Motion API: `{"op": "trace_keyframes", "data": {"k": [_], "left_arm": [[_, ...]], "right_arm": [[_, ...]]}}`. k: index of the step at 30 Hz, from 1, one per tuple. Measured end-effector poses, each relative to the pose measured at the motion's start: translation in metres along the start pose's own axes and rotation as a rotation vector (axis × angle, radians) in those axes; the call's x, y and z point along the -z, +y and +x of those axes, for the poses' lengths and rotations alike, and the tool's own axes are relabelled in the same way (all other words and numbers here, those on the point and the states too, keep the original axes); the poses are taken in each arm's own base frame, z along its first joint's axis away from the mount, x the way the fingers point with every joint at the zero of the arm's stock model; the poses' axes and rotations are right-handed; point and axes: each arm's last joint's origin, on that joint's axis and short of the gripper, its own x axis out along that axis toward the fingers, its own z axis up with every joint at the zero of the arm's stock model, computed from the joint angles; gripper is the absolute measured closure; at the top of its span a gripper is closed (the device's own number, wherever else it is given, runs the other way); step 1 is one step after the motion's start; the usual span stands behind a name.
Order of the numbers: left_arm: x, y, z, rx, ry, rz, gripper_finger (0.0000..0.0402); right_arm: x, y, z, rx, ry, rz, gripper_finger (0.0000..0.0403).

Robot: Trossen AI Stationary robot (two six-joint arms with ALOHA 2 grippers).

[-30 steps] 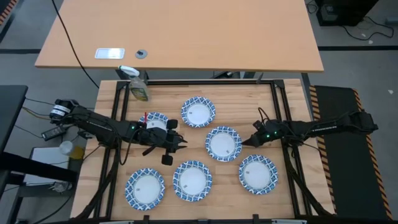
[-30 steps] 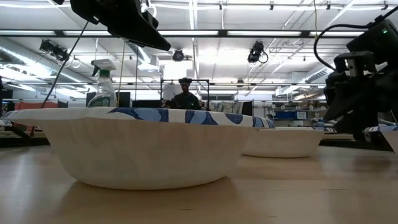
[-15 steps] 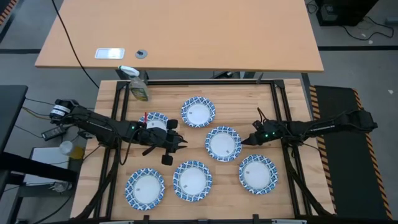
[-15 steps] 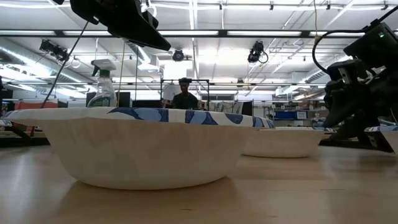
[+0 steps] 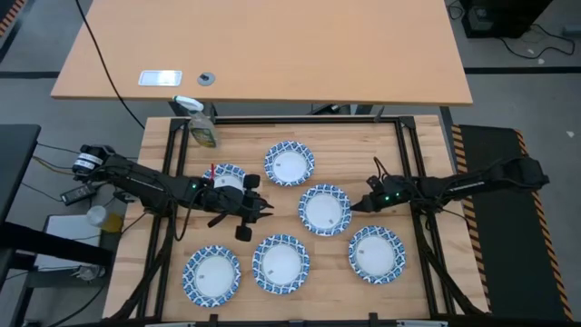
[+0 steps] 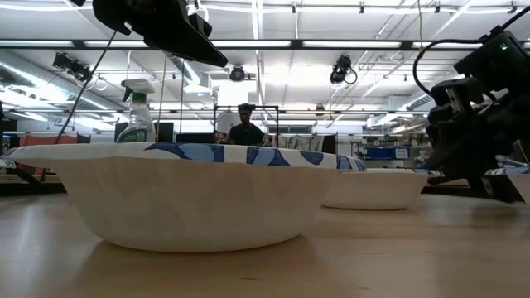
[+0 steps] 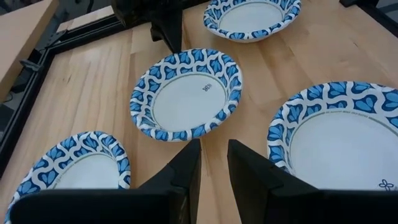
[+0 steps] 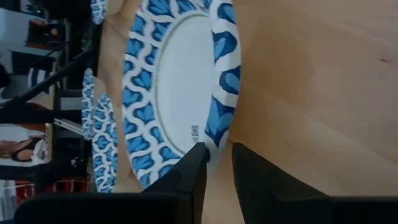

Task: Nest bowls inside each other
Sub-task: Stack the white bowl on top of the white bowl

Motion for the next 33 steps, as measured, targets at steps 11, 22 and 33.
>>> {"op": "trace_keyframes", "data": {"k": [11,22,33], "left_arm": [[0.0000,0.0000,0.0000,0.000,0.000,0.006,0.0317],[0.0000,0.0000,-0.0001,0.000,0.000,0.005,0.0317],[0.0000,-0.0002,0.0000,0.001,0.000,0.001,0.0317]], "right_arm": [[-0.0010,0.0001,0.0057,-0.004,-0.003,-0.018,0.0336],[-0.0017,0.0012,0.0070,-0.016,-0.012,-0.072,0.0388],[-0.0047,0.0069,0.0065,-0.082,-0.026,-0.091,0.0323]]}}
